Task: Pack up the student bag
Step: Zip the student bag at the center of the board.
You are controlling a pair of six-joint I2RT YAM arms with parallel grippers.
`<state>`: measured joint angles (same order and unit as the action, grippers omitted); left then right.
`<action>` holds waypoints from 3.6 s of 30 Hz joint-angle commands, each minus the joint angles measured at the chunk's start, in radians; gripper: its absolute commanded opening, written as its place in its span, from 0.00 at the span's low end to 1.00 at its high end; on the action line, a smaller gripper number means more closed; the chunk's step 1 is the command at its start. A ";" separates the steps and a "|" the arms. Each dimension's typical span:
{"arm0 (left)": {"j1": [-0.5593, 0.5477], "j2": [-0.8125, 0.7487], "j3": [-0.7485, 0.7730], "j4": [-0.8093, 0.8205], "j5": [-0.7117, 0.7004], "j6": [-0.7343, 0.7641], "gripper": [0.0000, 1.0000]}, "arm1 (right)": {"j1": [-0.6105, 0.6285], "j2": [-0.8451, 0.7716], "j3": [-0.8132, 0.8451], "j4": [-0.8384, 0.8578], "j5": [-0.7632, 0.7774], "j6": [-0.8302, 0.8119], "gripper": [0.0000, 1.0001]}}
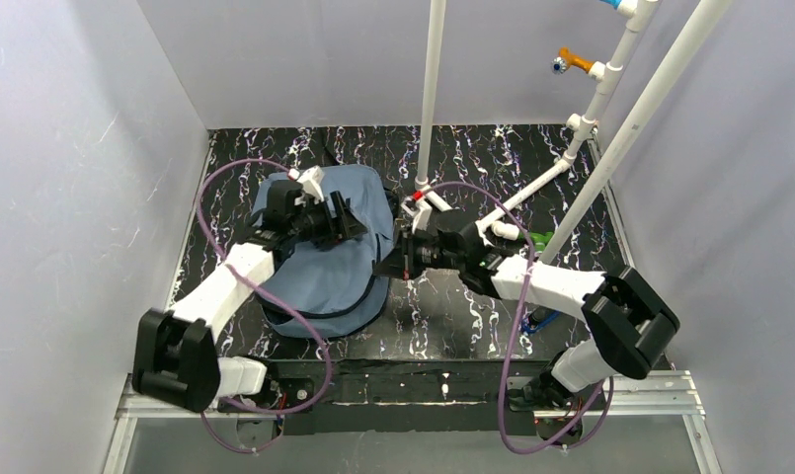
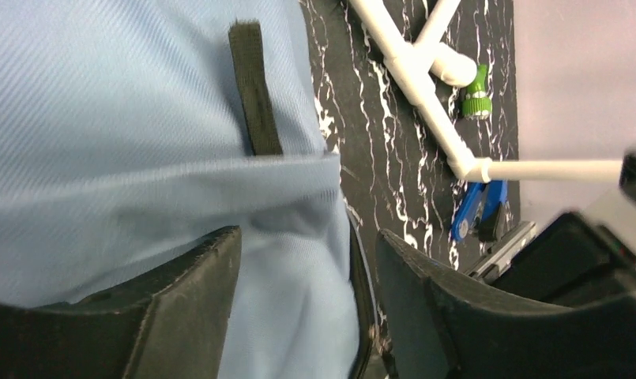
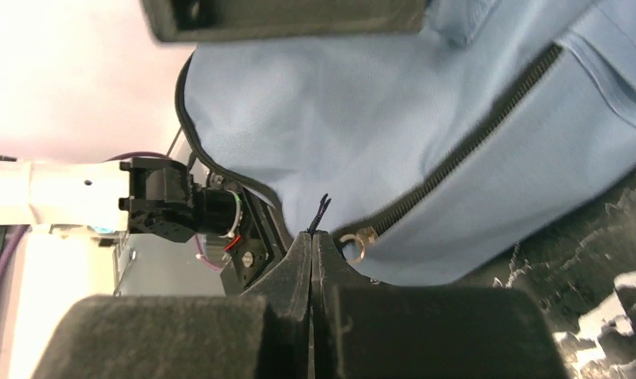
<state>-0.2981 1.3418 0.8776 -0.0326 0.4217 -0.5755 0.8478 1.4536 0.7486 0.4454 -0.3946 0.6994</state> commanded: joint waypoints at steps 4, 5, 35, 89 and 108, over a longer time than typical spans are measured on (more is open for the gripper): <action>0.032 -0.376 -0.046 -0.293 0.142 0.115 0.63 | 0.003 0.045 0.117 -0.078 -0.192 0.009 0.01; 0.031 -0.424 -0.057 -0.318 0.183 0.117 0.62 | 0.002 0.036 0.115 -0.086 -0.185 0.019 0.01; -0.632 -0.503 -0.102 -0.367 -0.347 0.203 0.74 | -0.199 0.284 0.435 0.168 -0.336 0.468 0.01; -0.268 -0.350 0.078 -0.430 -0.266 -0.822 0.60 | -0.164 0.130 0.236 0.098 -0.431 0.088 0.05; -0.223 -0.130 0.000 -0.279 -0.067 -1.257 0.35 | -0.135 0.078 0.141 0.206 -0.385 -0.093 0.06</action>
<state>-0.5201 1.2148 0.9195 -0.3756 0.3077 -1.7817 0.6914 1.6047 0.8944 0.5556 -0.7712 0.6468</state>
